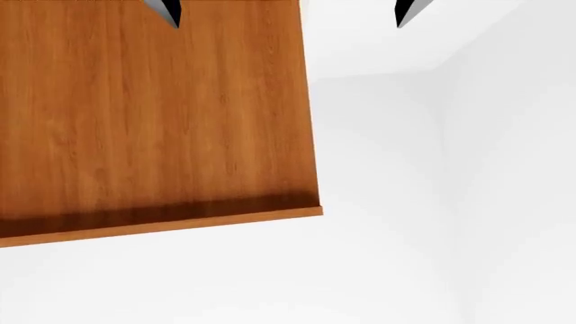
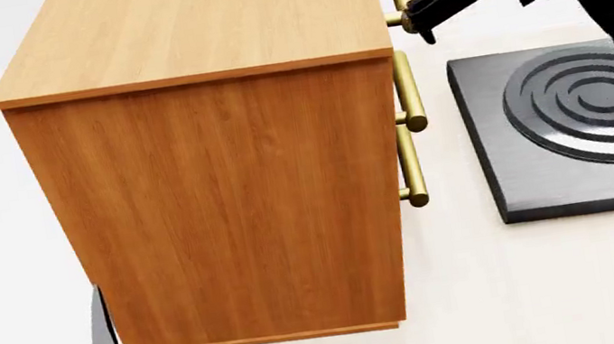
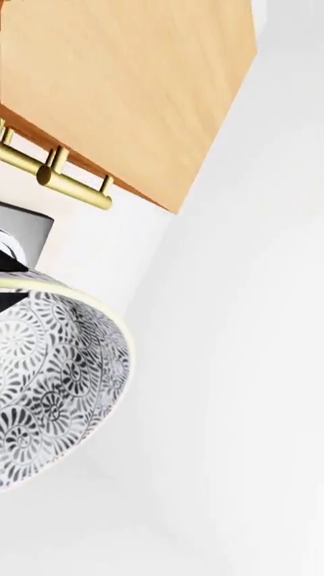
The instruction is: Put the bowl on the top of the cabinet.
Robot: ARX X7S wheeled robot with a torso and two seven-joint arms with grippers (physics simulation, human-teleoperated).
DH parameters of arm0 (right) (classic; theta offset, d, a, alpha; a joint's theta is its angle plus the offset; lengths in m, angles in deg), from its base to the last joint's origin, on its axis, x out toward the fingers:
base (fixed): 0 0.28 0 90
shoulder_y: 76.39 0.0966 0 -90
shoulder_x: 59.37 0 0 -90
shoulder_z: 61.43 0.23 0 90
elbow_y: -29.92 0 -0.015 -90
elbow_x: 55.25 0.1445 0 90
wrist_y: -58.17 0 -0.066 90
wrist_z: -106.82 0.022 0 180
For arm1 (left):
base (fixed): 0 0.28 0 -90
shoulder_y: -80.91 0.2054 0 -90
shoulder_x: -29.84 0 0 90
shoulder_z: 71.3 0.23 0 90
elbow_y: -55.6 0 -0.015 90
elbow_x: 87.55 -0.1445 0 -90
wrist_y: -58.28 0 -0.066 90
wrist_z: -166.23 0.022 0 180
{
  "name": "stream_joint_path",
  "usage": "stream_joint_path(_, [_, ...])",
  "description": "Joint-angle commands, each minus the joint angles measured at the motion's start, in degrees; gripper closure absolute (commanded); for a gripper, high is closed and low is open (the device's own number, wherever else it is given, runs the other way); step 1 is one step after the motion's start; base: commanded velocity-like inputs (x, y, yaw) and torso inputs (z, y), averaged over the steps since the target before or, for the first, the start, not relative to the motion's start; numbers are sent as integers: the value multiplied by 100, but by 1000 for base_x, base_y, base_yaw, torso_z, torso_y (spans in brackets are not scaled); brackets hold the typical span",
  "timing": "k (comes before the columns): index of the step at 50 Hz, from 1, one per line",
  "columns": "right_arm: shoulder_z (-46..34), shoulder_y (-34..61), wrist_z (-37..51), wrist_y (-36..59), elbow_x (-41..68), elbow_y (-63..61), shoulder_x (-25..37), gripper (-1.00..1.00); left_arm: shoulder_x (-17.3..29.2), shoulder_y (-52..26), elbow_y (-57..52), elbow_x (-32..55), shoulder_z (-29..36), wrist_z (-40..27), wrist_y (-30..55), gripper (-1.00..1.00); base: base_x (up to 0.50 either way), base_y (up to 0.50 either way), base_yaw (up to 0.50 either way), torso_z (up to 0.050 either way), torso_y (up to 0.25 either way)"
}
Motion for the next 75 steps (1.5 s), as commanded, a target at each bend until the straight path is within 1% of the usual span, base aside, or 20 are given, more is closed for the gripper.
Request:
stream_joint_path(1, [-909, 1545, -427, 11, -379, 1232, -510, 100, 14, 3, -23, 6, 15, -18, 18, -100, 0, 0, 0, 0, 0])
stream_joint_path(4, [-1168, 1876, -654, -81, -589, 1590, -718, 100, 6, -9, -58, -19, 56, -29, 56, -100, 0, 0, 0, 0, 0])
stream_joint_path(11, [-1702, 2242, -1094, -341, -973, 2085, -1102, 100, 18, -41, -156, -32, 84, -54, 151, -100, 0, 0, 0, 0, 1])
stream_joint_path(20, [-1847, 2501, -1189, -455, -1022, 2343, -1615, 100, 47, -27, -206, -22, 69, -82, 175, -100, 0, 0, 0, 0, 0])
stream_joint_path(25, [-1875, 2655, -1216, -479, -1026, 2414, -1763, 100, 58, -8, -163, 5, 38, -82, 120, -100, 0, 0, 0, 0, 0])
stream_joint_path(33, [-2054, 2951, -1566, -649, -1153, 2743, -2016, 100, 64, -23, -201, -7, 77, -87, 152, -100, 0, 0, 0, 0, 1])
stream_joint_path(43, [-2260, 2823, -1755, -845, -1228, 2680, -2117, 100, 65, -36, -171, 3, 101, -83, 147, -100, 0, 0, 0, 0, 0])
stream_joint_path(53, [-2377, 2269, -1659, -1058, -1223, 2449, -2140, 100, 72, -26, -151, 11, 100, -93, 103, -100, 0, 0, 0, 0, 0])
stream_joint_path(63, [-2456, 2181, -1697, -1154, -1209, 2402, -2326, 100, 69, -19, -93, 23, 112, -91, 53, -100, 0, 0, 0, 0, 1])
stream_joint_path(75, [-2549, 1843, -1627, -1427, -1282, 2363, -2493, 100, 90, -23, -76, 60, 86, -96, 29, -100, 0, 0, 0, 0, 1])
